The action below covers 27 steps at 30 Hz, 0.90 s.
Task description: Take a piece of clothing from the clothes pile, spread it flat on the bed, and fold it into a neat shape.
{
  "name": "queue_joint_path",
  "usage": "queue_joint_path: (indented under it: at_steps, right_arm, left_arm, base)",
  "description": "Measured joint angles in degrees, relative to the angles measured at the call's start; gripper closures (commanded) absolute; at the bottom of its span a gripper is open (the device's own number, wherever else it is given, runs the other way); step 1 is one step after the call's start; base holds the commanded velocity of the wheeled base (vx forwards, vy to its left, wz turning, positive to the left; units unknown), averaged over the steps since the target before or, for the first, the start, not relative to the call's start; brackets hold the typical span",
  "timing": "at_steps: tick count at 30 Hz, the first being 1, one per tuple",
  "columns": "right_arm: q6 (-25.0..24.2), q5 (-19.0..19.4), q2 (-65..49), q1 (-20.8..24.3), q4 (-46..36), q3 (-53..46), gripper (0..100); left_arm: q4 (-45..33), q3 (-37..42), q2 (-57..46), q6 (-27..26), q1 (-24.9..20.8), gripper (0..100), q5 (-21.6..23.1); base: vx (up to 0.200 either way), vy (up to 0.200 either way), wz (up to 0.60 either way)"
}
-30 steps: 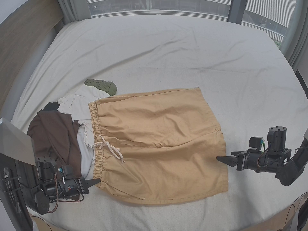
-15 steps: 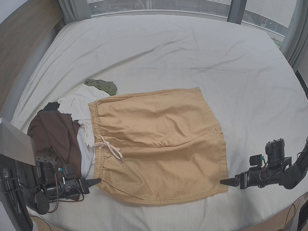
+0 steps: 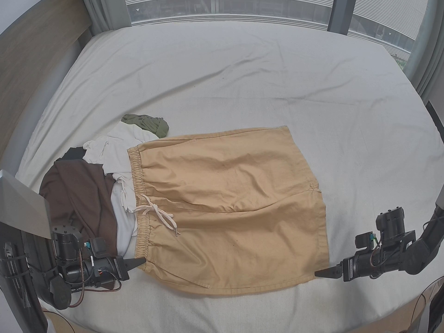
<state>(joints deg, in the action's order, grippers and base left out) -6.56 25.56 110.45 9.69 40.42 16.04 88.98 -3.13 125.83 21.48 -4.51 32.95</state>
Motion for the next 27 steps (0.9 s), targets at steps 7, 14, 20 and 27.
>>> queue_joint_path:
  at_steps: [7, 14, 20, 27]
  right_arm:
    - [-0.48, 2.24, 1.96, 0.11, 0.11, 0.60, 0]
    - [-1.95, 3.19, 4.02, 0.00, 0.17, 2.11, 0]
    - [-2.28, 5.00, 4.68, -0.02, 0.93, 2.56, 100]
    - [-2.83, 5.19, 6.39, 0.04, 5.03, 2.11, 100]
  left_arm:
    - [0.00, 0.00, -0.04, 0.02, 0.00, 100, 0.00]
    - [0.00, -0.04, -0.11, 0.02, 0.02, 100, 0.00]
    - [0.00, -0.04, -0.11, 0.02, 0.02, 100, 0.02]
    - [0.00, -0.02, -0.12, 0.05, 0.02, 100, 0.02]
  base:
    - [0.000, 0.000, 0.00]
    - [0.000, 0.000, 0.00]
    - [0.000, 0.000, 0.00]
    - [0.000, 0.000, 0.00]
